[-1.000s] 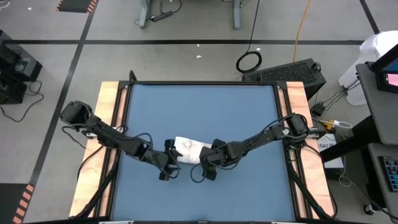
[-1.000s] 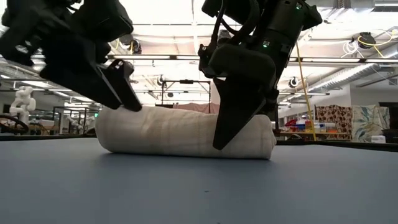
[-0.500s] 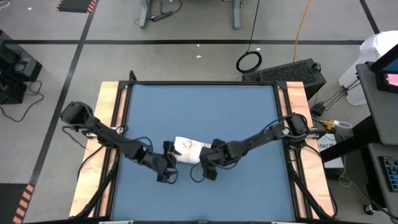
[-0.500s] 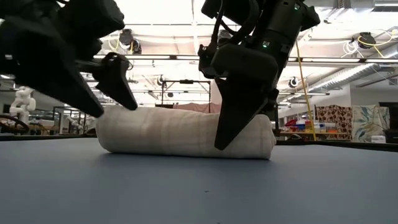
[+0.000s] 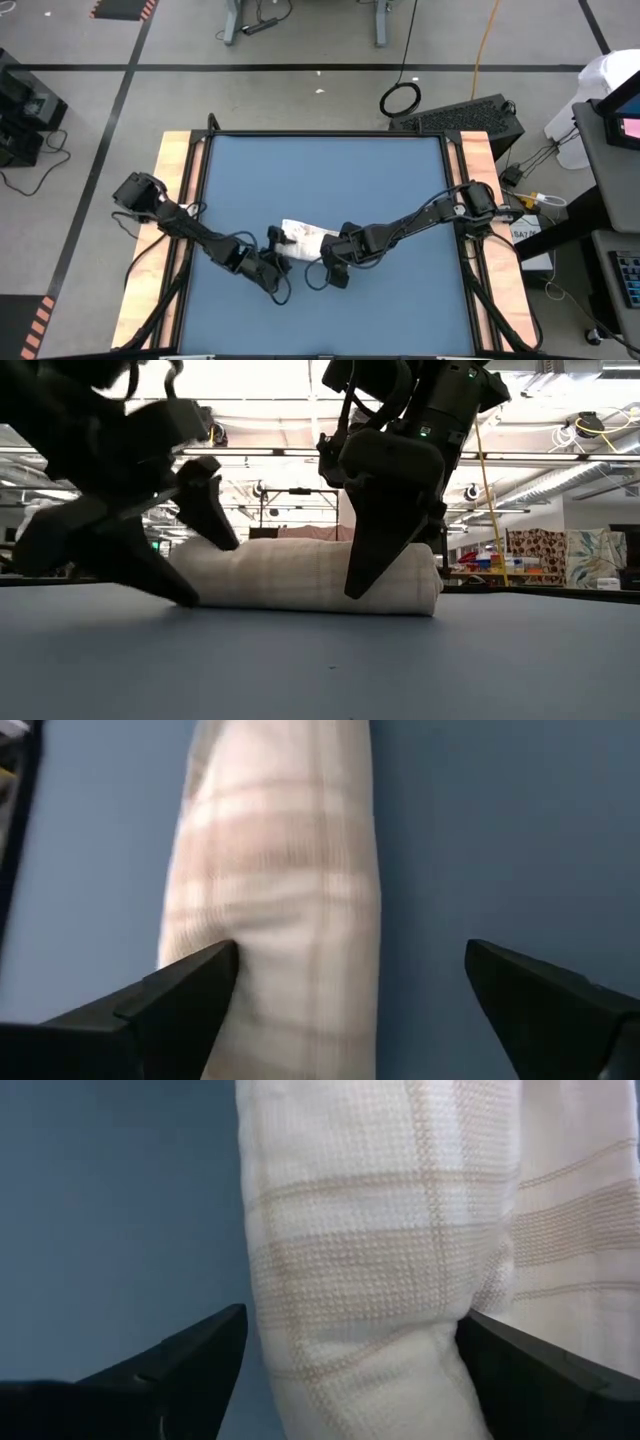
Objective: Roll towel into tight, uniform cylinder
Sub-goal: Roll the white towel
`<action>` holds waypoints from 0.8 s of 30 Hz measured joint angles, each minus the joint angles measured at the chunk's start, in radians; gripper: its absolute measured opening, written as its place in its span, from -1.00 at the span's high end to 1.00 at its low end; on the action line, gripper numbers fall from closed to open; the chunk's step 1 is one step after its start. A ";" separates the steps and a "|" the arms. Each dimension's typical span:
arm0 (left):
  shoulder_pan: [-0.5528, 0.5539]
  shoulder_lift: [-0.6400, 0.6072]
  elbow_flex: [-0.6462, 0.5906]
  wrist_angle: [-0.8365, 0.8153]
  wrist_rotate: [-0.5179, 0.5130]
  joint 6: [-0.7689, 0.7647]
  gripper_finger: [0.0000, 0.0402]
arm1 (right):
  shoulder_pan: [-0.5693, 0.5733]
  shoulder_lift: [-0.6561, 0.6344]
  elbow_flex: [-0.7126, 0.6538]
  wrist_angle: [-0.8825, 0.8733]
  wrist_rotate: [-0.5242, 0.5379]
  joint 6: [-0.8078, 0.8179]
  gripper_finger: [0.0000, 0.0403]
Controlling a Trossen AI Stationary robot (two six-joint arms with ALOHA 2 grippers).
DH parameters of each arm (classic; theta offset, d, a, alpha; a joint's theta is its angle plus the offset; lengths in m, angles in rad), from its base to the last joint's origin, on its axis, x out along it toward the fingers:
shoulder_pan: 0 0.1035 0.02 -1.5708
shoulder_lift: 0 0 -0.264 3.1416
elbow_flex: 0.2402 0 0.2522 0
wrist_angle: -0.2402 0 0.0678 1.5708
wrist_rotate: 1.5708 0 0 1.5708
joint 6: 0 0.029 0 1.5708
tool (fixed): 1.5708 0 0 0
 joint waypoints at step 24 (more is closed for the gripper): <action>0.124 -0.021 0.040 -0.082 0.116 -0.036 -0.60 | -0.005 0.000 0.000 0.003 -0.017 0.007 -0.68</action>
